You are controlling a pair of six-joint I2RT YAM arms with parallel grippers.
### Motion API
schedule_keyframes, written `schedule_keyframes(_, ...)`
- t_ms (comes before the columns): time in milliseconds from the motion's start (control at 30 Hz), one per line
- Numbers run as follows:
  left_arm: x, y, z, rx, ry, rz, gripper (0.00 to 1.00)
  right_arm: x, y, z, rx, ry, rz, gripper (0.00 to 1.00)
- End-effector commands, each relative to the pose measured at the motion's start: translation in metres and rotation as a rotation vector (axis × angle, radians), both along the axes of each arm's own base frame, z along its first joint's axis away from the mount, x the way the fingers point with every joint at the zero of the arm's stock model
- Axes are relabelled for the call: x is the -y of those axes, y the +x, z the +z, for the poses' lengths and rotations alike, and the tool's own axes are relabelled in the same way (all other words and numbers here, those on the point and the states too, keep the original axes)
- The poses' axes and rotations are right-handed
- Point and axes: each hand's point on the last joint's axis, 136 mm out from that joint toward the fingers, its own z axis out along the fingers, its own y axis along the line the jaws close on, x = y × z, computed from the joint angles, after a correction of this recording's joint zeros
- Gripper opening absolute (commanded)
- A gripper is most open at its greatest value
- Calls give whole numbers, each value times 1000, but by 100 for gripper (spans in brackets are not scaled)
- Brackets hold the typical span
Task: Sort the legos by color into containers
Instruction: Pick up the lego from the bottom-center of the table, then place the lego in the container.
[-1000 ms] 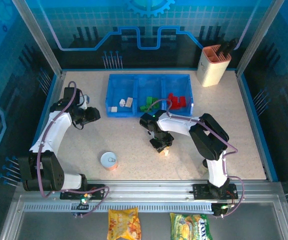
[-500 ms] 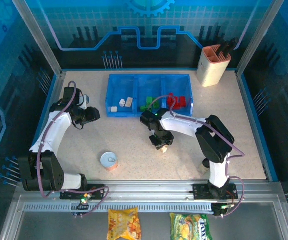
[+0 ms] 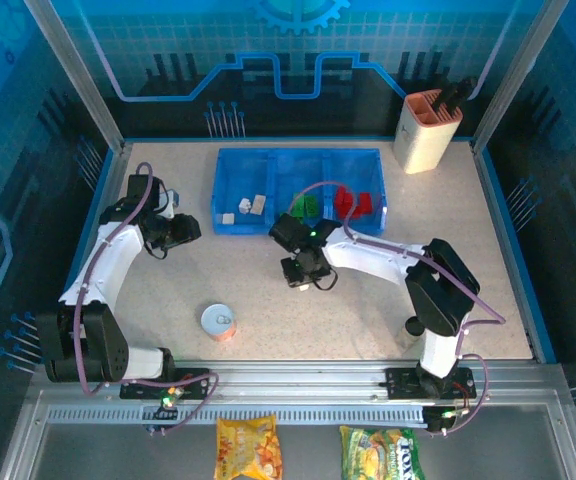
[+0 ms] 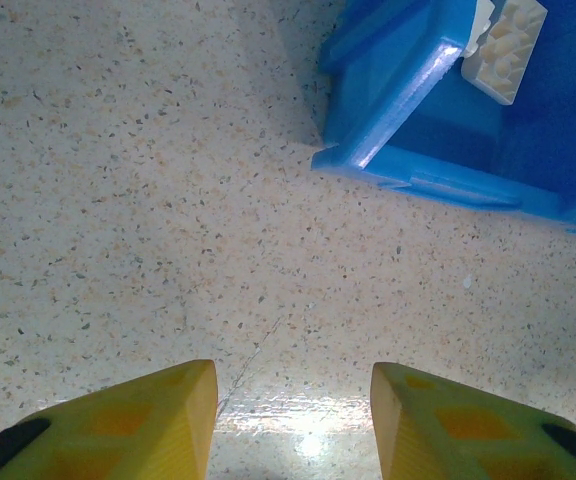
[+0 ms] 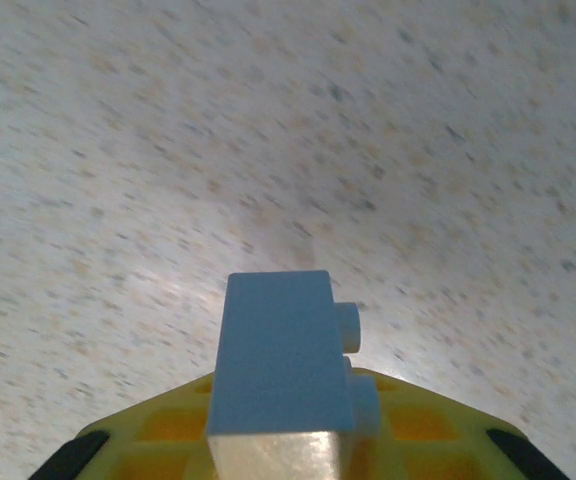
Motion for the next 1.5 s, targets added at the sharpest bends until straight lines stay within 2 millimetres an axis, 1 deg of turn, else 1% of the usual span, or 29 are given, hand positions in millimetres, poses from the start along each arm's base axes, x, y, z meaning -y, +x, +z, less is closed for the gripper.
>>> schedule_keyframes(0, 0, -2, 3, 14, -15, -12, 45, -33, 18, 30, 161, 118, 1, 24)
schedule_keyframes(233, 1, -2, 3, 17, -20, -13, 45, -70, 47, 53, 303, 227, 25, 23)
schedule_keyframes(467, 1, -2, 2, 16, -21, -13, 45, -98, 77, 71, 412, 297, 25, 24)
schedule_keyframes(700, 1, -2, 3, 20, -21, -11, 45, -118, 120, 80, 474, 347, -19, 23)
schedule_keyframes(867, 0, -2, 6, 30, -13, -8, 45, -128, 147, 77, 478, 365, -60, 23)
schedule_keyframes(1033, -1, -3, 5, 28, -13, -7, 45, -137, 172, 70, 480, 390, -97, 24)
schedule_keyframes(1233, -1, -3, 5, 29, -14, -7, 45, -150, 195, 56, 475, 393, -121, 24)
schedule_keyframes(1267, 0, -3, 5, 30, -14, -8, 46, -151, 197, 58, 479, 399, -124, 24)
schedule_keyframes(1300, 0, -3, 5, 28, -15, -8, 46, -153, 200, 46, 470, 388, -128, 24)
schedule_keyframes(1467, -1, -3, 4, 25, -12, -6, 45, -159, 213, 32, 461, 383, -153, 25)
